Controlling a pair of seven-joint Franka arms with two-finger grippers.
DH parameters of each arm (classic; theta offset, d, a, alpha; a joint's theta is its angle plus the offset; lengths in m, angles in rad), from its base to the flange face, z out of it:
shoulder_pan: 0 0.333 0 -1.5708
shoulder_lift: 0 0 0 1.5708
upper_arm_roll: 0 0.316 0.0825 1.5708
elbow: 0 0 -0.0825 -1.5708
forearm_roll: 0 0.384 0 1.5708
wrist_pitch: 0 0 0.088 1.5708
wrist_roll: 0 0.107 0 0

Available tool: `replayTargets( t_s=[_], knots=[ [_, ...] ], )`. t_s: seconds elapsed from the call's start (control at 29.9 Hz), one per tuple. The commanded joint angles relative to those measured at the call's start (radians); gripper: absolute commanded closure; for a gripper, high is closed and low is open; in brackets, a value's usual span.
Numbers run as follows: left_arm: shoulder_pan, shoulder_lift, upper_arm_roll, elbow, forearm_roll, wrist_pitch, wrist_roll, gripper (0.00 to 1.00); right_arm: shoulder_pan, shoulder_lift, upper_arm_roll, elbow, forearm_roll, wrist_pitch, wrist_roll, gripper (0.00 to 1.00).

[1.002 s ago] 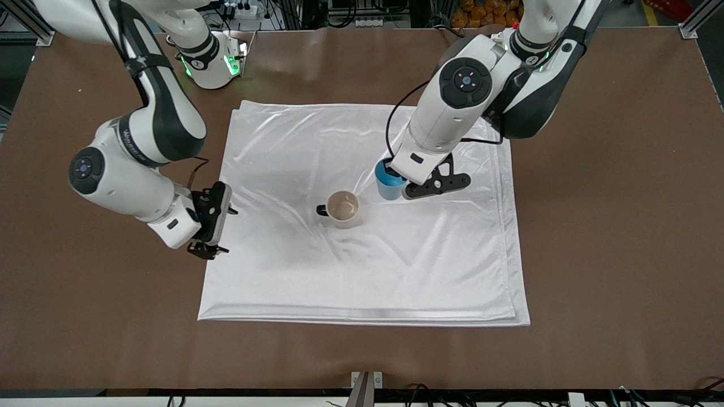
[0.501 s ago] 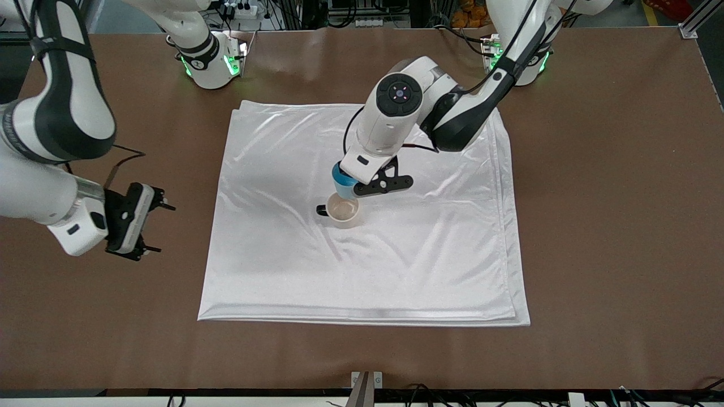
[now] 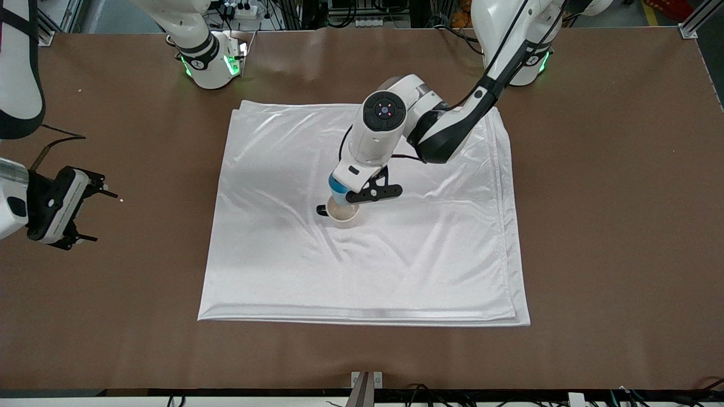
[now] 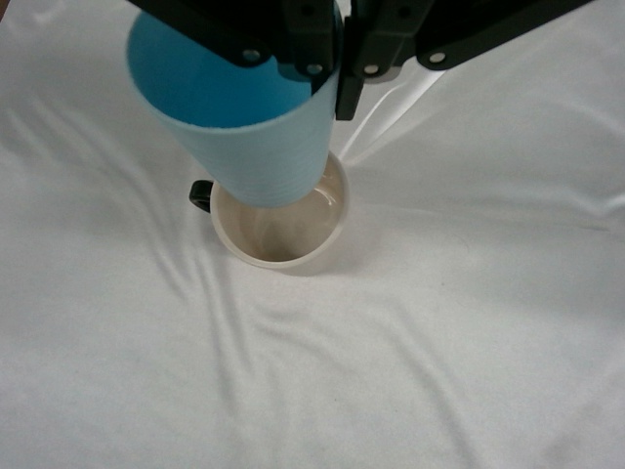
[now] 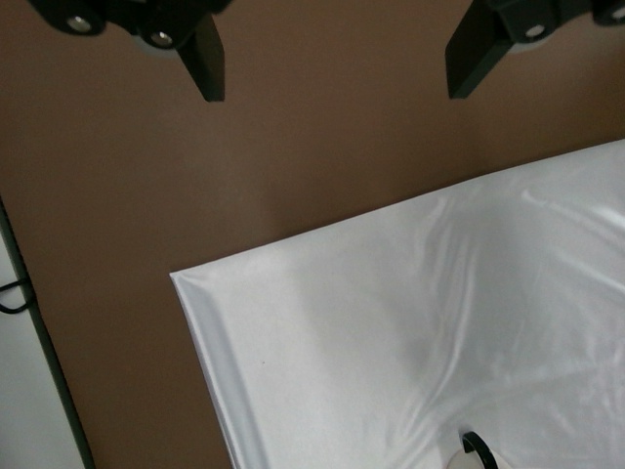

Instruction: Place blue cup into white mug on cloth

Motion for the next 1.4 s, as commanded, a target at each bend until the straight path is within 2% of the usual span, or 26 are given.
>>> replayTargets(
  t_s=[0.0, 0.3, 0.47, 0.7, 0.73, 0.83, 0.87, 0.9, 0.94, 1.1, 1.37],
  knots=[
    [-0.02, 0.045, 0.013, 0.033, 0.031, 0.038, -0.024, 1.0, -0.014, -0.018, 0.01, 0.045, -0.054, -0.021, 0.051, 0.0],
    [-0.04, 0.074, 0.035, 0.031, 0.031, 0.078, -0.022, 1.0, -0.025, -0.029, 0.01, 0.053, -0.063, -0.037, 0.188, 0.0],
    [-0.075, 0.08, 0.078, 0.031, 0.031, 0.078, -0.014, 1.0, -0.025, -0.038, 0.014, 0.083, -0.081, -0.103, 0.363, 0.0],
    [-0.08, 0.086, 0.082, 0.031, 0.034, 0.078, -0.008, 1.0, -0.023, -0.066, 0.015, 0.092, -0.081, -0.16, 0.577, 0.0],
    [-0.08, 0.086, 0.081, 0.031, 0.04, 0.078, -0.008, 0.95, -0.023, -0.078, 0.015, 0.092, -0.08, -0.163, 0.604, 0.0],
    [-0.08, 0.086, 0.081, 0.033, 0.049, 0.078, -0.005, 0.66, -0.023, -0.101, 0.017, 0.089, -0.08, -0.18, 0.69, 0.0],
    [-0.08, 0.086, 0.081, 0.031, 0.051, 0.078, -0.005, 0.47, -0.023, -0.103, 0.017, 0.089, -0.078, -0.192, 0.731, 0.0],
    [-0.08, 0.086, 0.081, 0.031, 0.051, 0.078, -0.007, 0.14, -0.023, -0.109, 0.017, 0.089, -0.078, -0.2, 0.774, 0.0],
    [-0.08, 0.086, 0.082, 0.03, 0.055, 0.078, -0.007, 0.0, -0.023, -0.116, 0.017, 0.089, -0.078, -0.202, 0.817, 0.0],
    [-0.081, 0.085, 0.081, 0.031, 0.089, 0.078, -0.01, 0.0, -0.014, -0.145, 0.026, 0.083, -0.1, -0.214, 0.995, 0.0],
    [-0.077, 0.066, 0.081, 0.031, 0.094, 0.073, -0.01, 0.0, 0.009, -0.181, 0.032, 0.066, -0.118, -0.229, 1.112, 0.0]
  ],
)
